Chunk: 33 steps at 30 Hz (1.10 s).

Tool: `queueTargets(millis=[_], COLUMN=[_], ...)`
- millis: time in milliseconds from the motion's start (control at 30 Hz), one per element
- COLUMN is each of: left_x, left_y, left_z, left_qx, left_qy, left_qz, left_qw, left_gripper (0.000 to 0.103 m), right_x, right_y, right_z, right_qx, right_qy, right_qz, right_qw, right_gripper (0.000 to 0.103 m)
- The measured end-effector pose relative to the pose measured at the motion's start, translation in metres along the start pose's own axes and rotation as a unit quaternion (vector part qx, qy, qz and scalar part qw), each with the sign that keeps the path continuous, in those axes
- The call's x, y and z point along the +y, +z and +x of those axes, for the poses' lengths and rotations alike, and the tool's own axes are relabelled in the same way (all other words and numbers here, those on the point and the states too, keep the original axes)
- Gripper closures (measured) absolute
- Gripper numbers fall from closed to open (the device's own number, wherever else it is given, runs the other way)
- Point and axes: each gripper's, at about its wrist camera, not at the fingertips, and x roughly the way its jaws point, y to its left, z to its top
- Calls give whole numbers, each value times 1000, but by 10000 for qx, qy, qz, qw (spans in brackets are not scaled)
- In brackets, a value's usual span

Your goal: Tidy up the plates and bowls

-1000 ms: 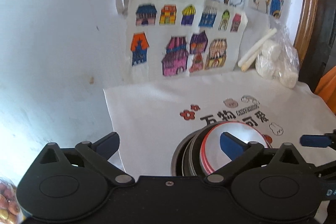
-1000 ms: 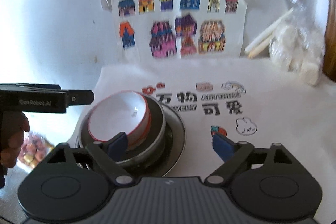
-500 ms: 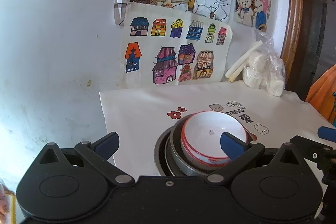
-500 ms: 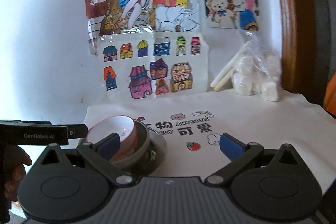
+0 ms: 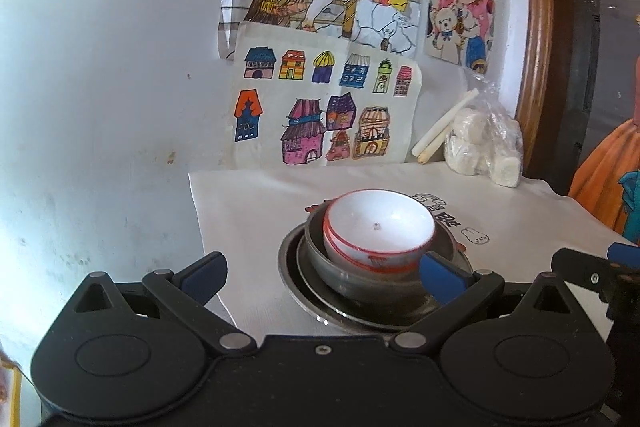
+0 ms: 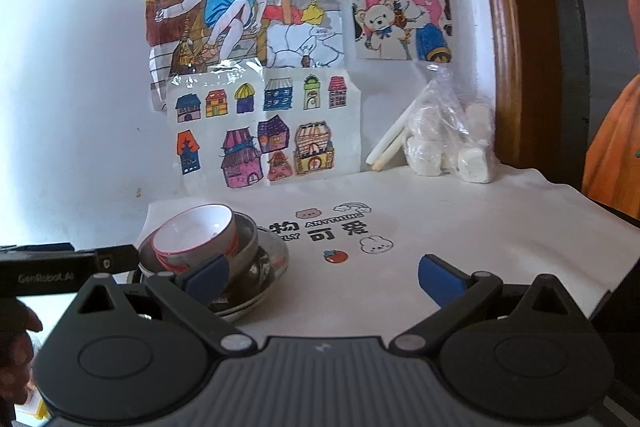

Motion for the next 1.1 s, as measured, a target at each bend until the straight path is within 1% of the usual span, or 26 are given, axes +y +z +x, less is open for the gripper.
queueTargets(millis=[233, 467, 600, 800, 933, 1100], left_x=[-6, -10, -8, -4, -2, 0], left_y=[-19, -31, -38, -46, -51, -54], left_z=[-17, -28, -34, -36, -37, -41], left_qx=[-55, -116, -173, -117, -79, -59], left_qy=[-81, -175, -151, -197, -174, -165], left_qz=[19, -16, -174, -289, -361, -435], left_qw=[10000, 9998, 9996, 9993, 9992, 9989], left_gripper=[1, 1, 1, 1, 1, 1], right_x=[-2, -4, -5, -8, -9, -8], right_y=[-16, -22, -28, -39, -45, -48], right_z=[-18, -33, -43, -51, -52, -52], right_qx=[-84, -205, -269, -259, -189, -161], right_qy=[-232, -348, -504, -777, -847, -805], right_qz=[11, 68, 81, 142, 189, 170], right_qw=[9997, 9992, 9983, 9965, 9961, 9965], right_gripper=[0, 0, 0, 0, 0, 0])
